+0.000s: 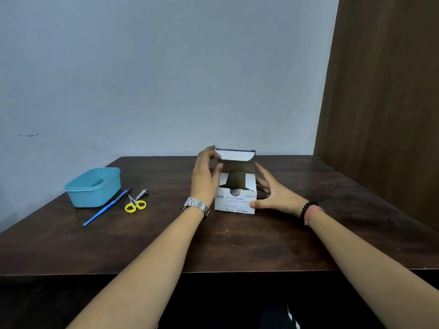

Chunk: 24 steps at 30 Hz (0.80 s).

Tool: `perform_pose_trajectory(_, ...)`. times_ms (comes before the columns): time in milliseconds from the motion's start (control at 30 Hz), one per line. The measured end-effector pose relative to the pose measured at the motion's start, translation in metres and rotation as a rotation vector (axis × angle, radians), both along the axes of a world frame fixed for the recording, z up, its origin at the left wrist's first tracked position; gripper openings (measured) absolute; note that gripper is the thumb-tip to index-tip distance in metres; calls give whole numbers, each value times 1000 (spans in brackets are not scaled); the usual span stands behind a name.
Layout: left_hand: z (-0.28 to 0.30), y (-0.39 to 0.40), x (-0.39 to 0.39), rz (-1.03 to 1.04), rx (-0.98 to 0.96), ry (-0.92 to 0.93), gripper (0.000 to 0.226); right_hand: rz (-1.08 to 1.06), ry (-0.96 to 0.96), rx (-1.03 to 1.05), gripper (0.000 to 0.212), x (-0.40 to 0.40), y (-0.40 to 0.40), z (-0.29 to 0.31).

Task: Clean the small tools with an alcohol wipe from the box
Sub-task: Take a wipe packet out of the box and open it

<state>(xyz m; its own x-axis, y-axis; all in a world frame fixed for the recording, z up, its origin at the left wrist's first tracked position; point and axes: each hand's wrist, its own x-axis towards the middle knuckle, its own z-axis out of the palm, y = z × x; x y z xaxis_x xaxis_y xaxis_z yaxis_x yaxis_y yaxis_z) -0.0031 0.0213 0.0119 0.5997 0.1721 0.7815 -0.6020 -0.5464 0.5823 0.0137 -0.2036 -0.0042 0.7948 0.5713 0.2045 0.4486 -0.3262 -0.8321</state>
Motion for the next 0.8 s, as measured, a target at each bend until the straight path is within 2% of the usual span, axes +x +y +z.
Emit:
perform_pose_trajectory(67,-1,2,1,-78,-17,171,32,33,-35,18,117,2,1,-2)
perform_pose_trajectory(133,-3,2,0,-209,-73,399,37,-47,-142,27,120,3,4,0)
perform_pose_trajectory(200,-4,0,-3,-309,-123,547,41,-142,-300,22,113,1,4,5)
perform_pose_trajectory(300,-2,-2,-7,-385,-176,676,63,-167,-647,-109,71,-5,6,12)
perform_pose_trajectory(367,-2,-3,-8,-399,-168,694,75,-147,-800,-214,47,-9,8,13)
perform_pose_trajectory(467,1,-6,-10,-364,-170,679,74,-188,-843,-249,36,-8,11,11)
perform_pose_trajectory(567,4,-10,-15,-331,-175,669,75,-304,-826,-112,36,-3,9,12)
perform_pose_trajectory(667,10,-13,-20,-305,-260,696,50,-388,-783,27,35,1,1,13)
perform_pose_trajectory(800,14,-16,-25,-368,-351,716,44,-359,-736,28,14,1,-7,13)
